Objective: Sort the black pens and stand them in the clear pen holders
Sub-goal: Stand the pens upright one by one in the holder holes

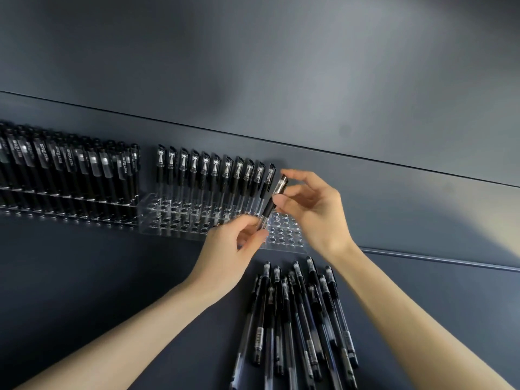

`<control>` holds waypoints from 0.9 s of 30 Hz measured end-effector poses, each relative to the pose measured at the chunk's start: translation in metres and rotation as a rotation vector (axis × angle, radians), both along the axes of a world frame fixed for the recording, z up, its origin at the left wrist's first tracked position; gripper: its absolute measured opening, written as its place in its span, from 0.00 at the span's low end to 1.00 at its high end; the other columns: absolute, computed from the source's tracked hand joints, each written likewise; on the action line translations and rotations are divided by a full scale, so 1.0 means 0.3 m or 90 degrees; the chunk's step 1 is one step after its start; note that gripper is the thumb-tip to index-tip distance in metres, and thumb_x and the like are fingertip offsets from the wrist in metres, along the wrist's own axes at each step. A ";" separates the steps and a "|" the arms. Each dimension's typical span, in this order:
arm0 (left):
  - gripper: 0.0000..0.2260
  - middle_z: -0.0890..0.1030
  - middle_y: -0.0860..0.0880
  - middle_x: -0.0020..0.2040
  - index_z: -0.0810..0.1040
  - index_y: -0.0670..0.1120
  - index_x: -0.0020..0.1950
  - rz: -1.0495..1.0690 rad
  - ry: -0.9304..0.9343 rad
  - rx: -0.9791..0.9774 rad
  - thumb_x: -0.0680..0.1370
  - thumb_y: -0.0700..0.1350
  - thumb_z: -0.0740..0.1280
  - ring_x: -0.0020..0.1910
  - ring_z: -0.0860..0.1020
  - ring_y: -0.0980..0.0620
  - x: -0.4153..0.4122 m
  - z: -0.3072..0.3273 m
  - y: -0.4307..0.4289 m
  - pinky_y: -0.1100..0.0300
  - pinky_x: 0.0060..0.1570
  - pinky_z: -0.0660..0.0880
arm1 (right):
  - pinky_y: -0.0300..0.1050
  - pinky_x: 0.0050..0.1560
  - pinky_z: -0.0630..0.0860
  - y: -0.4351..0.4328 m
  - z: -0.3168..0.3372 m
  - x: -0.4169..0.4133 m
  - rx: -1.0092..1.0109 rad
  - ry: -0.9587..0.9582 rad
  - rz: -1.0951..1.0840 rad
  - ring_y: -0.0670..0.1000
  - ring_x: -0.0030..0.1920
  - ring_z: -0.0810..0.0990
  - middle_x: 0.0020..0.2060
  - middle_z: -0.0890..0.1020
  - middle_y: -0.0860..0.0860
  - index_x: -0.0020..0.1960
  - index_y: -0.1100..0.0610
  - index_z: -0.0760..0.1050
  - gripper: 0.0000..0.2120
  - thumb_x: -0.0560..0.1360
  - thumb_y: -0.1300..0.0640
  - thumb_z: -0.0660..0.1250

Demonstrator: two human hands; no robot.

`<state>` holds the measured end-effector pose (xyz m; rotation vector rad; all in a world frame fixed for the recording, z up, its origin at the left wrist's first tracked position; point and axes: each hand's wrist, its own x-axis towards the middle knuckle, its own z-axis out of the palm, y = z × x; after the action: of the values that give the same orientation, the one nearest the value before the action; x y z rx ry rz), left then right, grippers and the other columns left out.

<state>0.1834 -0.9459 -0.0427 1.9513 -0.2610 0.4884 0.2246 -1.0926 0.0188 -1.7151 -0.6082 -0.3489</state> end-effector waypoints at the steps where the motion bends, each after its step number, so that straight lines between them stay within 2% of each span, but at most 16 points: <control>1: 0.09 0.81 0.53 0.47 0.80 0.46 0.54 0.052 -0.065 0.114 0.78 0.49 0.65 0.47 0.78 0.55 0.008 -0.008 0.010 0.61 0.51 0.73 | 0.41 0.44 0.78 -0.005 0.012 0.005 0.006 -0.014 -0.027 0.48 0.37 0.80 0.34 0.80 0.51 0.53 0.48 0.75 0.17 0.72 0.67 0.71; 3: 0.17 0.78 0.51 0.53 0.79 0.45 0.58 0.142 -0.173 0.318 0.77 0.54 0.60 0.52 0.76 0.51 0.028 -0.021 0.033 0.55 0.55 0.70 | 0.47 0.44 0.77 -0.022 0.044 0.027 0.034 -0.054 -0.107 0.51 0.37 0.79 0.34 0.80 0.49 0.50 0.45 0.72 0.17 0.72 0.66 0.71; 4: 0.19 0.77 0.49 0.54 0.78 0.46 0.59 0.167 -0.184 0.385 0.77 0.55 0.58 0.53 0.75 0.48 0.035 -0.028 0.043 0.51 0.56 0.70 | 0.47 0.43 0.77 -0.030 0.058 0.040 0.045 -0.078 -0.147 0.50 0.37 0.79 0.33 0.80 0.47 0.49 0.44 0.71 0.17 0.72 0.65 0.71; 7: 0.23 0.77 0.45 0.58 0.76 0.48 0.64 0.185 -0.132 0.514 0.76 0.58 0.54 0.58 0.75 0.43 0.051 -0.058 0.056 0.42 0.63 0.66 | 0.42 0.47 0.77 -0.034 0.076 0.073 0.024 -0.146 -0.224 0.46 0.38 0.79 0.35 0.80 0.44 0.48 0.42 0.70 0.18 0.73 0.63 0.70; 9: 0.25 0.77 0.45 0.59 0.75 0.49 0.65 0.178 -0.108 0.562 0.76 0.60 0.53 0.60 0.75 0.43 0.058 -0.080 0.059 0.41 0.65 0.59 | 0.41 0.49 0.77 -0.024 0.066 0.088 0.007 -0.165 -0.235 0.45 0.40 0.80 0.36 0.80 0.44 0.48 0.41 0.69 0.18 0.73 0.63 0.70; 16: 0.24 0.78 0.44 0.58 0.77 0.49 0.64 0.179 -0.092 0.602 0.76 0.59 0.53 0.58 0.77 0.42 0.058 -0.075 0.058 0.36 0.62 0.65 | 0.36 0.48 0.75 -0.002 0.046 0.132 -0.009 -0.192 -0.232 0.43 0.39 0.79 0.37 0.79 0.42 0.53 0.48 0.71 0.14 0.74 0.64 0.69; 21: 0.24 0.77 0.45 0.58 0.77 0.49 0.64 0.174 -0.081 0.598 0.76 0.59 0.53 0.59 0.76 0.42 0.054 -0.070 0.054 0.36 0.62 0.65 | 0.31 0.46 0.74 0.015 0.010 0.156 -0.090 -0.185 -0.203 0.46 0.41 0.79 0.38 0.80 0.48 0.57 0.57 0.74 0.13 0.74 0.63 0.69; 24: 0.24 0.77 0.45 0.59 0.76 0.49 0.64 0.177 -0.083 0.599 0.77 0.59 0.53 0.60 0.75 0.42 0.053 -0.069 0.054 0.37 0.63 0.64 | 0.34 0.46 0.75 0.019 -0.012 0.164 -0.128 -0.171 -0.192 0.49 0.41 0.79 0.38 0.80 0.49 0.57 0.57 0.74 0.13 0.74 0.63 0.70; 27: 0.24 0.77 0.45 0.58 0.76 0.49 0.64 0.179 -0.083 0.601 0.77 0.59 0.53 0.60 0.75 0.42 0.053 -0.069 0.054 0.37 0.63 0.65 | 0.35 0.47 0.76 0.017 -0.031 0.166 -0.163 -0.156 -0.185 0.48 0.41 0.79 0.37 0.78 0.45 0.57 0.56 0.75 0.13 0.74 0.64 0.69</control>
<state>0.1992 -0.9298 -0.0633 2.9036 -0.3379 0.7636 0.2743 -1.0875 0.0094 -2.0301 -0.5991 -0.7212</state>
